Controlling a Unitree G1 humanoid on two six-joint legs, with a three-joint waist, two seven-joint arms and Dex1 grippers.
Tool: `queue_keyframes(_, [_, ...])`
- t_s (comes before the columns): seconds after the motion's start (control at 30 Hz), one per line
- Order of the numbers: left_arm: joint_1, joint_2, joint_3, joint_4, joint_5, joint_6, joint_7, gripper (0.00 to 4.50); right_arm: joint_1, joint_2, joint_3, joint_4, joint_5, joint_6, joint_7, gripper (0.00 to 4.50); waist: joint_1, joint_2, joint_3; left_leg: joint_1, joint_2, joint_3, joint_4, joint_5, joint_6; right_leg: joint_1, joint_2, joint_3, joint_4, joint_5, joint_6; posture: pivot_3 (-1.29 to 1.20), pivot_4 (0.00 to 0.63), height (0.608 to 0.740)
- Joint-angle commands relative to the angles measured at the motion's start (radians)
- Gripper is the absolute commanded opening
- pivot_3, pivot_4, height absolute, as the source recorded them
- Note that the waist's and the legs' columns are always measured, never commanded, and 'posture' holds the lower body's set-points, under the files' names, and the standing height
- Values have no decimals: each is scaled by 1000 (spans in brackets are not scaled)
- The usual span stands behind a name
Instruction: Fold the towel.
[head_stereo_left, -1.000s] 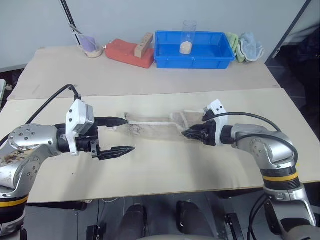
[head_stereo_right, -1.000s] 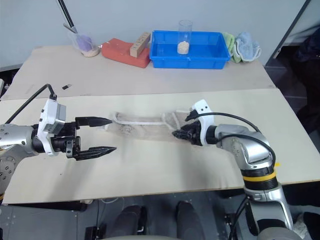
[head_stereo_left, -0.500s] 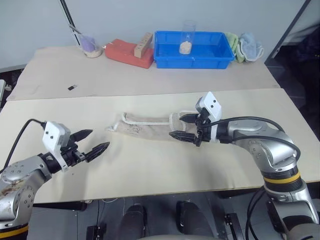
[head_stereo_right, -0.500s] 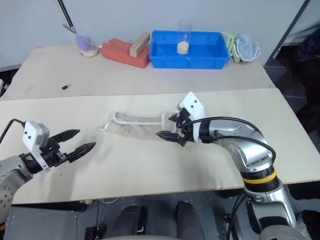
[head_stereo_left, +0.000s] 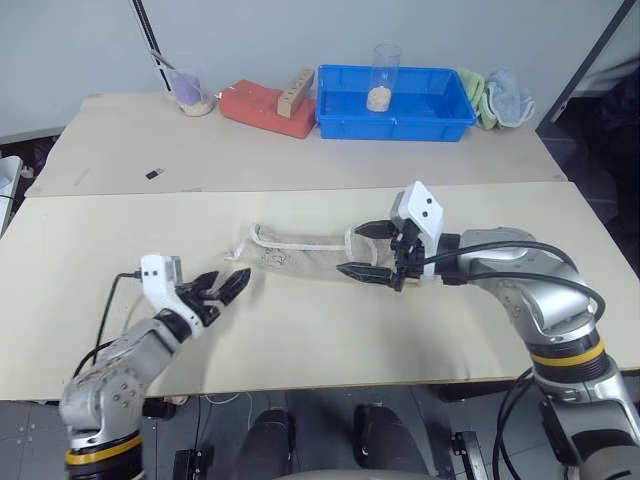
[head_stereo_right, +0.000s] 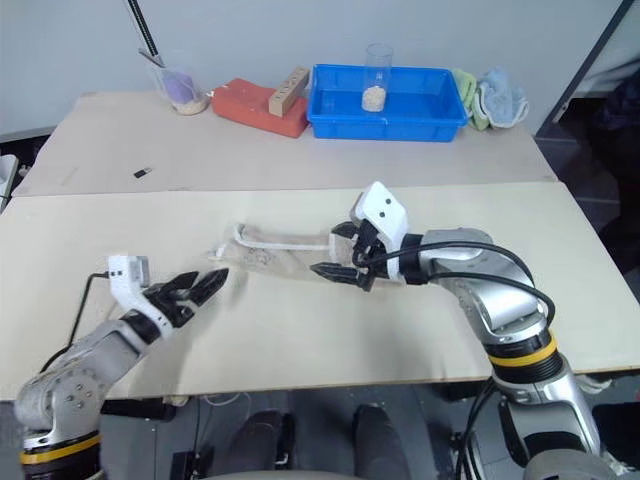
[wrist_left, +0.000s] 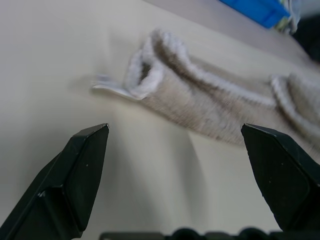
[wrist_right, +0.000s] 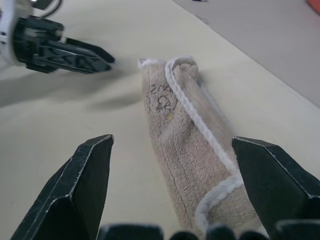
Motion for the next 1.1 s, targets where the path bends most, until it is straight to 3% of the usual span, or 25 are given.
queue_keyframes(0.03, [-56, -55, 9, -5, -33, 18, 107, 4500, -14, -62, -3, -37, -19, -109, 98, 4172, 0, 0, 0, 0, 0, 0, 0, 0, 0, 0, 0, 0, 0, 0, 0, 0, 150, 740])
queue_keyframes(0.43, [-139, -176, -44, 122, 117, -61, 282, 4500, 9, -111, -49, -35, 0, -145, 163, 4172, 1, 0, 0, 3, -4, 0, 0, 0, 0, 3, -1, 0, -1, 0, 0, 0, 150, 740])
queue_keyframes(0.53, [-163, -198, -55, 147, 135, -68, 304, 3692, 7, -112, -56, -32, 0, -143, 163, 4225, 5, 0, 0, 4, -5, -1, 0, 0, 0, 4, -1, 0, -1, 0, 0, 0, 150, 740])
queue_keyframes(0.8, [-170, -230, -42, 81, 146, -31, 401, 31, 4, -154, -96, -66, 90, -115, 239, 4225, 13, -1, 0, 3, -7, -2, 0, 0, 0, 5, -3, 0, -3, 0, 0, 0, 150, 740])
queue_keyframes(1.1, [-186, -237, -42, 80, 142, -46, 388, 31, -7, -144, -98, -51, 85, -127, 227, 4225, 14, -1, 0, 3, -7, -2, 0, 0, 0, 4, -2, 0, -3, 0, 0, 0, 150, 740])
